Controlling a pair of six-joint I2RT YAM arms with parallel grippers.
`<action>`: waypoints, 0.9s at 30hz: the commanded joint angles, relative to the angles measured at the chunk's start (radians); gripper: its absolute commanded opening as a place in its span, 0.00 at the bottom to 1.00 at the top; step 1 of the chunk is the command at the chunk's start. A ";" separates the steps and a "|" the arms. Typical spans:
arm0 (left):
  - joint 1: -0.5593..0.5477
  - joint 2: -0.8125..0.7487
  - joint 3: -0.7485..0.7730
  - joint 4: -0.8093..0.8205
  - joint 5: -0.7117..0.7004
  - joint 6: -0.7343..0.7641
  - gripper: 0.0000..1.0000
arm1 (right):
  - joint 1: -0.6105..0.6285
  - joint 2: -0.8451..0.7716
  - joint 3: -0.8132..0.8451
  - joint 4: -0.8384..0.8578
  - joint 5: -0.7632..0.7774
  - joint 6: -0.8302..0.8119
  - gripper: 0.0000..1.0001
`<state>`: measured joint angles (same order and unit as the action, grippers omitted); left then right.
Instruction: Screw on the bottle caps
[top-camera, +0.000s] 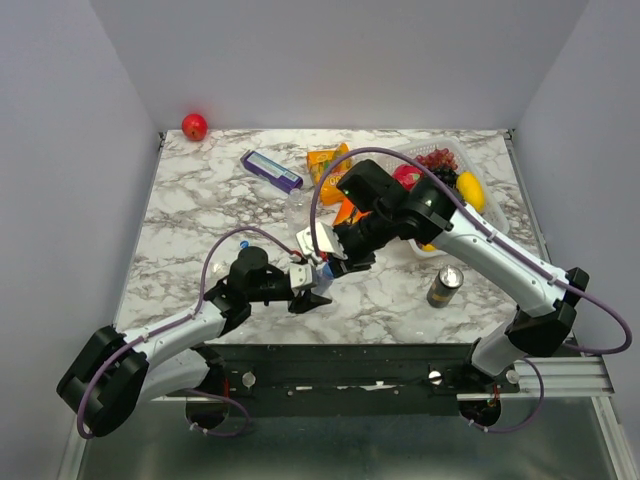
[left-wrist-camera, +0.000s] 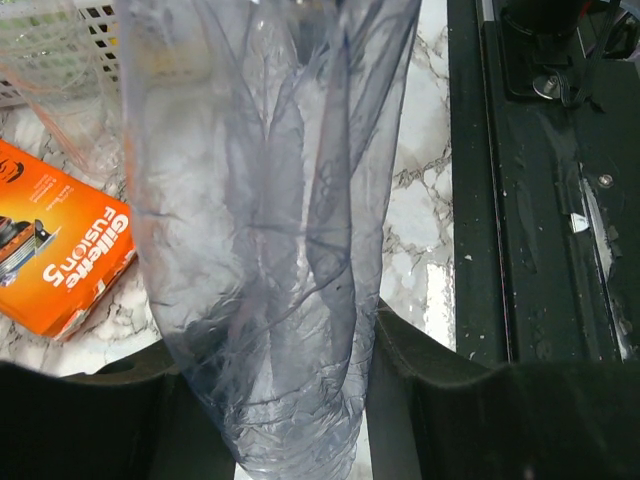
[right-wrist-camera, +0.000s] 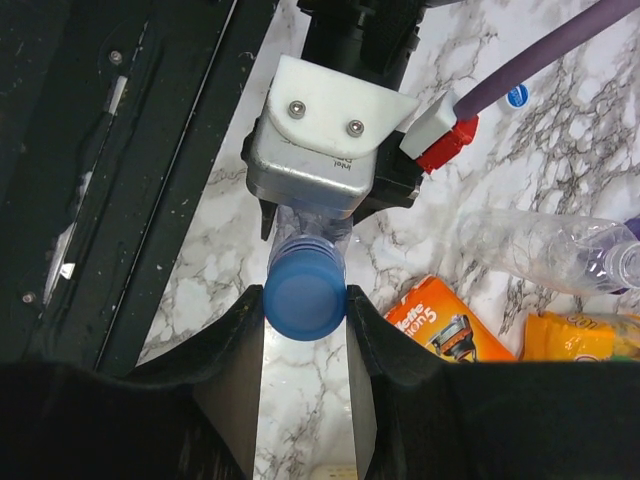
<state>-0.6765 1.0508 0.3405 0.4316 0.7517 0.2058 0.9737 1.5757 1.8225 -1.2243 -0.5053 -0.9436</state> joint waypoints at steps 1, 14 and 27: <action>-0.005 -0.023 0.046 0.030 -0.009 0.012 0.00 | 0.019 0.030 0.008 -0.023 0.047 -0.014 0.41; -0.001 -0.086 -0.011 0.105 -0.080 -0.060 0.00 | 0.017 0.029 -0.045 -0.003 0.116 0.084 0.42; 0.000 -0.089 -0.034 0.056 -0.097 -0.055 0.00 | 0.013 0.041 0.021 -0.003 0.182 0.154 0.60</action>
<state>-0.6762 0.9722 0.2924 0.4873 0.6628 0.1486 0.9867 1.6238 1.8030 -1.2003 -0.3862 -0.8185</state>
